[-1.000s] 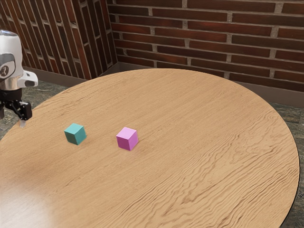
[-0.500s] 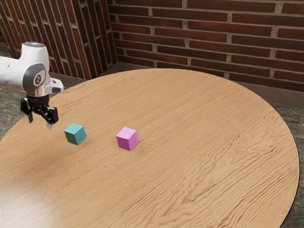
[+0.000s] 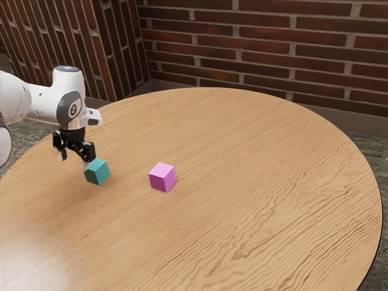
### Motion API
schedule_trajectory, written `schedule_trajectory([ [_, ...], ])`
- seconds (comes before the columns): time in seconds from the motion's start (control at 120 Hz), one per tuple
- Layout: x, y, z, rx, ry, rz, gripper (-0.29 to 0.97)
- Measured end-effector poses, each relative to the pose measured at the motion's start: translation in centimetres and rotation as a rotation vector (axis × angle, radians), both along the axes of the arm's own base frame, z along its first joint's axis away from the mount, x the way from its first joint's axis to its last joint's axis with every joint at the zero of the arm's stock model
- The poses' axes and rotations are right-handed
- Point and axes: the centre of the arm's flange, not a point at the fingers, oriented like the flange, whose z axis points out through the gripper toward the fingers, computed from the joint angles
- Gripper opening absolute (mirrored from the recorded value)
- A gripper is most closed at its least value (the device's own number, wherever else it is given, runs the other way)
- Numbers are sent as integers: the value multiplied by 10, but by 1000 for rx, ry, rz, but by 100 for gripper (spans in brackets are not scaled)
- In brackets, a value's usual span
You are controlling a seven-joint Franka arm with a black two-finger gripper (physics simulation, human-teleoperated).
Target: Pick up the blue block with one arm, and put the blue block on the pink block with one arm
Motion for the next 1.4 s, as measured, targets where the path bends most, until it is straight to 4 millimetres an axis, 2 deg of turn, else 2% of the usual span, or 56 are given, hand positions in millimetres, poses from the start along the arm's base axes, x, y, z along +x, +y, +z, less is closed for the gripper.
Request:
schedule_trajectory([
  [0.15, 20, -11, -7, -23, -20, -18, 68],
  [0.35, 35, -9, -31, -60, -23, 3, 68],
  [0.742, 47, -10, -73, -76, 8, 11, 68],
  [0.867, 47, -9, -80, -78, 16, 24, 52],
  [0.992, 47, -8, -82, -74, 16, 35, 51],
  [1.1, 46, -12, -73, -73, 7, 37, 45],
  [1.242, 43, -27, -27, -96, -49, 31, 38],
  [1.325, 45, -44, 8, -137, -101, 33, 37],
  [1.4, 50, -67, 23, -189, -131, 35, 35],
])
